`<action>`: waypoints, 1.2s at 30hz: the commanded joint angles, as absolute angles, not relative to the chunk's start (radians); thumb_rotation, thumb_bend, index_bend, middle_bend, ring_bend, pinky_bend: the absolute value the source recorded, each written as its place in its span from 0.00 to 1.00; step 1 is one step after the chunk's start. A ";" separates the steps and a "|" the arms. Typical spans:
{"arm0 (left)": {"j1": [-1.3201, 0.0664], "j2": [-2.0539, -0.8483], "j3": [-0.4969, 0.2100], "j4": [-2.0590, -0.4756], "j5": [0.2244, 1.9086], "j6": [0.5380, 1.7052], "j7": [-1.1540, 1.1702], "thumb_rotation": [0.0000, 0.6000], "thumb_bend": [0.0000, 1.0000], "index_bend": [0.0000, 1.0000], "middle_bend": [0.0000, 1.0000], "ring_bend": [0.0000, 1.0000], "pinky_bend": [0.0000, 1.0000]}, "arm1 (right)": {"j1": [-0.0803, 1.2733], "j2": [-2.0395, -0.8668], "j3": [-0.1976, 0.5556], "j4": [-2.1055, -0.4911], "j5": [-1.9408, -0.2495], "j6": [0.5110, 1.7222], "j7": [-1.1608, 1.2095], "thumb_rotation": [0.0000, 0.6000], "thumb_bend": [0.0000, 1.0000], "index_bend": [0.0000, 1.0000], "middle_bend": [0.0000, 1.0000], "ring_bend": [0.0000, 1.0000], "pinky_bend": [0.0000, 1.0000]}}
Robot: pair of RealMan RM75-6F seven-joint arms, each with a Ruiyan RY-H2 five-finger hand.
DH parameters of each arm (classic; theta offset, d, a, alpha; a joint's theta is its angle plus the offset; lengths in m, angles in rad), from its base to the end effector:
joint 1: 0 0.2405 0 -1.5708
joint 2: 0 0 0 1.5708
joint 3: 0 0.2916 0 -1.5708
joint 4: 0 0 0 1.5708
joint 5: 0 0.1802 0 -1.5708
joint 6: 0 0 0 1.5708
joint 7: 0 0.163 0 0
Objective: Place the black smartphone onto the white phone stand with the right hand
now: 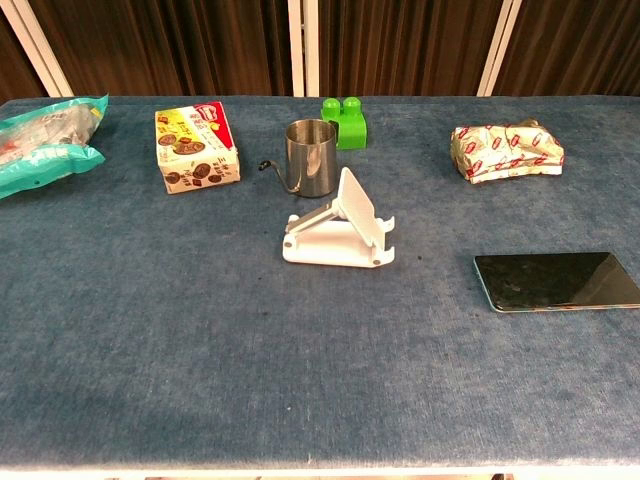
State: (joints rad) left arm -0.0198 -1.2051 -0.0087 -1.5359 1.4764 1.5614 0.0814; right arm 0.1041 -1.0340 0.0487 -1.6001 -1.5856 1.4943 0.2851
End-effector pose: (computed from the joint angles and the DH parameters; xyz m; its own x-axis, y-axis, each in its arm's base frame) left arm -0.3535 0.1709 0.1847 0.4625 -0.0008 0.8866 0.8840 0.0767 -0.4611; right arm -0.3183 -0.2059 0.2271 0.2236 -0.0080 0.9747 -0.9691 -0.1090 0.2214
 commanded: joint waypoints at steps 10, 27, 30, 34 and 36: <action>-0.025 -1.220 -0.018 -1.523 1.475 1.546 0.082 1.00 0.12 0.14 0.09 0.03 0.00 | 0.168 -1.098 0.034 -1.737 -1.535 1.337 0.061 1.00 0.23 0.05 0.08 0.00 0.00; -0.028 -1.243 -0.020 -1.484 1.473 1.521 0.055 1.00 0.12 0.14 0.08 0.03 0.00 | 0.409 -1.278 0.076 -1.785 -1.178 0.962 -0.405 1.00 0.24 0.27 0.06 0.00 0.00; -0.028 -1.247 -0.020 -1.475 1.475 1.520 0.049 1.00 0.12 0.14 0.08 0.03 0.00 | 0.431 -1.304 0.076 -1.777 -1.136 0.952 -0.446 1.00 0.24 0.27 0.06 0.00 0.00; -0.028 -1.251 -0.021 -1.465 1.472 1.515 0.041 1.00 0.12 0.14 0.08 0.03 0.00 | 0.457 -1.334 0.072 -1.760 -1.095 0.933 -0.469 1.00 0.24 0.27 0.04 0.00 0.00; -0.029 -1.252 -0.022 -1.463 1.473 1.514 0.039 1.00 0.12 0.14 0.08 0.03 0.00 | 0.472 -1.350 0.072 -1.749 -1.076 0.924 -0.478 1.00 0.25 0.27 0.03 0.00 0.00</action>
